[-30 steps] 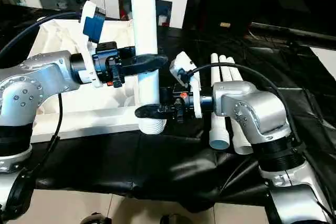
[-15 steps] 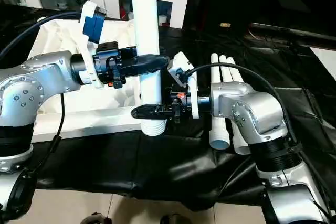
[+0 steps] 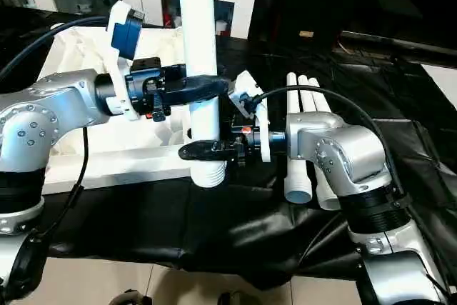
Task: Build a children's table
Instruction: Pick table leg
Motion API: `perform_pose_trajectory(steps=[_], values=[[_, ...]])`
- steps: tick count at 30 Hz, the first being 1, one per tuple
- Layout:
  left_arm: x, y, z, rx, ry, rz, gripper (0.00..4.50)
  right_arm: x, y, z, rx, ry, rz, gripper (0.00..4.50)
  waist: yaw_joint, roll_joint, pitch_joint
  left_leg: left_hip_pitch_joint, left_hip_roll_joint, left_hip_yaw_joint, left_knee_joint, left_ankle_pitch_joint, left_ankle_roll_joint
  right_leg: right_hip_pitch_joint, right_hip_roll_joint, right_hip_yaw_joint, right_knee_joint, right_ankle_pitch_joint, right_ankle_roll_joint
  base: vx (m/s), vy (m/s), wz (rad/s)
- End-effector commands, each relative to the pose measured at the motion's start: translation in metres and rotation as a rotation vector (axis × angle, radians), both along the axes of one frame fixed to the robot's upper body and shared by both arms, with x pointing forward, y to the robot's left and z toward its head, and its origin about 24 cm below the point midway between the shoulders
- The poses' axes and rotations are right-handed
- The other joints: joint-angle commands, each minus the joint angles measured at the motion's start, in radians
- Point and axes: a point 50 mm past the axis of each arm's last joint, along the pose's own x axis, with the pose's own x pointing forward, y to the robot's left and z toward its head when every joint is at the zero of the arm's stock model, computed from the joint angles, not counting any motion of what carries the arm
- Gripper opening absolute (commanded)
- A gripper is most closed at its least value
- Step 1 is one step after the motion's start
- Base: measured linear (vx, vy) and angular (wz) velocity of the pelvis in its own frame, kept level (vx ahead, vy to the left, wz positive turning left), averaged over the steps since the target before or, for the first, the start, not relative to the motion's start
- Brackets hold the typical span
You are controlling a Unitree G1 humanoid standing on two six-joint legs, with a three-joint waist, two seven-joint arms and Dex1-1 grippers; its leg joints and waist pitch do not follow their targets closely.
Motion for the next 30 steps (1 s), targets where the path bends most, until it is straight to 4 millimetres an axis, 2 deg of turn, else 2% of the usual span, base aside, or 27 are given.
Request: perform_pose_trajectory(steps=[1,7,8,9,11,12,16,17,18,19,20,22,23,24,25,26,27,28,29,30], values=[[-0.002,-0.002,0.001,0.007,-0.019,-0.013,1.85,-0.001,-0.003,0.003,0.012,0.003,0.001,1.98,0.004,0.011,-0.085,0.006,0.035,-0.006,-0.062,-0.044,0.012,0.082,-0.065,0.046,-0.06,-0.121,-0.205,0.0,0.0,0.0],[-0.001,-0.001,0.002,-0.003,-0.03,0.01,1.85,-0.001,-0.003,0.003,0.026,0.004,-0.014,1.94,0.005,0.015,-0.087,0.006,0.035,-0.006,-0.062,-0.04,0.011,0.083,-0.066,0.046,-0.059,-0.104,-0.21,0.0,0.0,0.0],[-0.002,-0.001,0.001,-0.045,0.024,-0.016,2.2,-0.001,-0.003,0.002,0.041,0.006,-0.027,1.94,0.006,0.019,-0.091,0.007,0.035,-0.007,-0.06,-0.039,0.009,0.085,-0.066,0.046,-0.056,-0.095,-0.214,0.0,0.0,0.0],[-0.003,0.0,0.001,-0.053,0.034,-0.018,2.55,-0.001,-0.003,0.002,0.044,0.006,-0.031,1.94,0.006,0.018,-0.091,0.006,0.035,-0.006,-0.06,-0.038,0.008,0.085,-0.066,0.046,-0.056,-0.088,-0.217,0.0,0.0,0.0],[-0.003,0.002,0.001,-0.104,0.047,-0.027,2.55,-0.001,-0.003,0.001,0.066,0.01,-0.053,1.93,0.008,0.017,-0.093,0.004,0.034,-0.006,-0.06,-0.04,0.008,0.087,-0.067,0.045,-0.057,-0.082,-0.224,0.0,0.0,0.0],[-0.001,0.004,0.001,-0.137,0.027,0.018,2.64,-0.001,-0.004,0.001,0.083,0.012,-0.065,1.92,0.009,0.02,-0.095,0.006,0.035,-0.007,-0.059,-0.042,0.007,0.087,-0.066,0.044,-0.056,-0.083,-0.226,0.0,0.0,0.0],[0.006,0.012,0.0,-0.264,0.011,0.124,2.86,-0.001,-0.006,0.003,0.139,0.018,-0.104,1.9,0.01,0.02,-0.096,0.004,0.036,-0.007,-0.06,-0.059,0.006,0.089,-0.067,0.043,-0.062,-0.087,-0.226,0.0,0.0,0.0],[0.006,0.014,-0.001,-0.297,0.014,0.129,2.86,-0.001,-0.007,0.004,0.149,0.015,-0.114,1.88,0.012,0.024,-0.095,0.007,0.036,-0.008,-0.06,-0.067,0.003,0.087,-0.067,0.043,-0.063,-0.101,-0.223,0.0,0.0,0.0],[0.005,0.019,-0.001,-0.365,0.015,0.154,2.86,0.0,-0.008,0.006,0.17,0.005,-0.135,1.88,0.013,0.03,-0.095,0.008,0.036,-0.01,-0.061,-0.082,-0.003,0.087,-0.067,0.042,-0.064,-0.133,-0.21,0.0,0.0,0.0],[0.005,0.019,-0.001,-0.365,0.015,0.154,2.86,0.0,-0.008,0.006,0.17,0.005,-0.135,1.88,0.011,0.027,-0.094,0.006,0.036,-0.009,-0.061,-0.085,-0.005,0.087,-0.067,0.042,-0.066,-0.137,-0.208,0.0,0.0,0.0],[0.006,0.025,-0.001,-0.421,0.01,0.201,2.86,0.001,-0.009,0.008,0.191,-0.008,-0.159,1.87,0.013,0.031,-0.092,0.007,0.036,-0.01,-0.062,-0.099,-0.01,0.087,-0.067,0.041,-0.068,-0.154,-0.205,0.0,0.0,0.0],[0.007,0.033,0.002,-0.486,-0.011,0.28,2.86,0.005,-0.011,0.011,0.22,-0.014,-0.198,1.87,0.011,0.031,-0.091,0.009,0.037,-0.011,-0.064,-0.124,-0.013,0.086,-0.067,0.04,-0.075,-0.187,-0.196,0.0,0.0,0.0],[0.008,0.039,0.003,-0.511,-0.019,0.314,2.86,0.006,-0.013,0.014,0.233,-0.039,-0.219,1.87,0.013,0.029,-0.09,0.013,0.037,-0.011,-0.065,-0.142,-0.017,0.084,-0.068,0.038,-0.078,-0.222,-0.184,0.0,0.0,0.0],[0.01,0.045,0.004,-0.521,-0.033,0.375,2.86,0.008,-0.016,0.018,0.253,-0.055,-0.238,1.87,0.012,0.022,-0.083,0.013,0.037,-0.01,-0.068,-0.152,-0.017,0.081,-0.067,0.038,-0.083,-0.246,-0.175,0.0,0.0,0.0],[0.011,0.05,0.004,-0.525,-0.042,0.416,2.86,0.008,-0.017,0.021,0.265,-0.065,-0.249,1.87,0.013,0.023,-0.079,0.015,0.037,-0.012,-0.07,-0.171,-0.019,0.079,-0.068,0.037,-0.085,-0.293,-0.158,0.0,0.0,0.0],[0.017,0.06,-0.001,-0.455,-0.061,0.53,2.86,0.011,-0.02,0.025,0.298,-0.103,-0.296,1.87,0.015,0.016,-0.072,0.015,0.038,-0.015,-0.075,-0.176,-0.019,0.075,-0.069,0.037,-0.086,-0.329,-0.134,0.0,0.0,0.0],[0.02,0.066,-0.004,-0.394,-0.097,0.617,2.86,0.013,-0.021,0.028,0.302,-0.135,-0.333,1.87,0.014,0.019,-0.073,0.018,0.039,-0.015,-0.075,-0.172,-0.019,0.073,-0.069,0.037,-0.087,-0.332,-0.125,0.0,0.0,0.0],[0.02,0.066,-0.004,-0.394,-0.097,0.617,2.86,0.013,-0.021,0.028,0.302,-0.135,-0.333,1.87,0.012,0.021,-0.069,0.017,0.041,-0.017,-0.078,-0.173,-0.02,0.071,-0.067,0.037,-0.087,-0.33,-0.105,0.0,0.0,0.0],[0.027,0.074,-0.012,-0.248,-0.161,0.758,2.86,0.02,-0.025,0.03,0.291,-0.191,-0.422,1.87,0.012,0.02,-0.069,0.018,0.04,-0.017,-0.078,-0.17,-0.019,0.071,-0.068,0.037,-0.089,-0.331,-0.1,0.0,0.0,0.0],[0.029,0.077,-0.018,-0.14,-0.208,0.827,2.86,0.025,-0.029,0.028,0.274,-0.217,-0.496,1.87,0.007,0.033,-0.066,0.02,0.04,-0.019,-0.082,-0.185,-0.029,0.064,-0.065,0.037,-0.092,-0.339,-0.072,0.0,0.0,0.0]])
